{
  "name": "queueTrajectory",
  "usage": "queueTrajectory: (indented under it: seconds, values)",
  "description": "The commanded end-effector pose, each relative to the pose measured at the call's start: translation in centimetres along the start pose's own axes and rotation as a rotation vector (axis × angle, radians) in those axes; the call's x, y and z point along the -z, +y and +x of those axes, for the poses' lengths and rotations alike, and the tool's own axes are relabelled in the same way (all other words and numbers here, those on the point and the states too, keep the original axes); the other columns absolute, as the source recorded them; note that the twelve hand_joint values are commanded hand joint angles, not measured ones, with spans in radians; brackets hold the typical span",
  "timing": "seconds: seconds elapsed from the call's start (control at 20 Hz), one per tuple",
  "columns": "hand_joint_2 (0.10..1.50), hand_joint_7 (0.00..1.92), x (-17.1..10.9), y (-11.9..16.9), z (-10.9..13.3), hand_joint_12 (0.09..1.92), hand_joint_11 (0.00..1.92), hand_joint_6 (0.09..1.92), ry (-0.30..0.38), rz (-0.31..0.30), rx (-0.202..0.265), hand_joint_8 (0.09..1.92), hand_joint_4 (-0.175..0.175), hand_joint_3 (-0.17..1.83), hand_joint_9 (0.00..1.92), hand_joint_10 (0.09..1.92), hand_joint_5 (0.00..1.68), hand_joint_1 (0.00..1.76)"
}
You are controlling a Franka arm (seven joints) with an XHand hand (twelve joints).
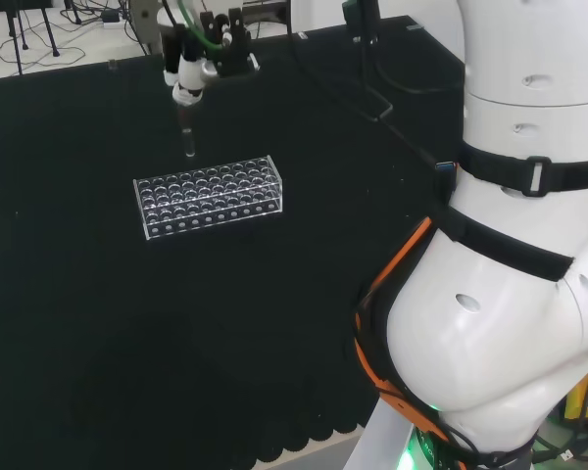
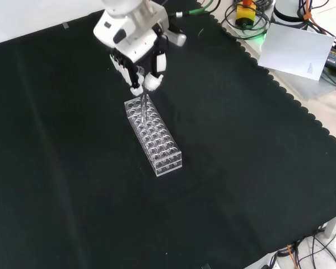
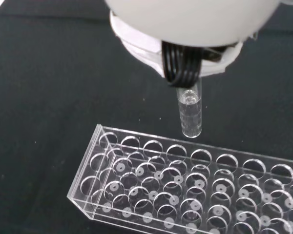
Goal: Shake the test tube.
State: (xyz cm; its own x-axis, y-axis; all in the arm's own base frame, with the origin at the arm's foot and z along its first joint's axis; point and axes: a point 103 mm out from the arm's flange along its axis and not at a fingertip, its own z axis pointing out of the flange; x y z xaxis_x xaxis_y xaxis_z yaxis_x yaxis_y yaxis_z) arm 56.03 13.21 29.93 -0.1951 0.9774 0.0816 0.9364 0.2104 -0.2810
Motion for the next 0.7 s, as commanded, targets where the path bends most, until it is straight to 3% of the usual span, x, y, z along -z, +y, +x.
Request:
queueTrajectory:
  seconds: [0.05, 0.45, 0.7]
  values:
    - [0.59, 1.50, 1.5, -1.6, -1.0, 0.98, 1.47, 0.09, 0.006, -0.004, -0.009, 0.52, -0.175, 0.69, 1.66, 0.59, 1.46, 1.34]
    - [0.58, 1.50, 1.6, -2.1, -1.1, 0.98, 1.47, 0.09, 0.020, -0.020, 0.002, 0.52, -0.175, 0.70, 1.66, 0.59, 1.46, 1.34]
    - [0.58, 1.50, 2.6, -2.4, 1.4, 0.99, 1.47, 0.09, 0.022, -0.031, 0.033, 0.52, -0.175, 0.70, 1.66, 0.59, 1.46, 1.34]
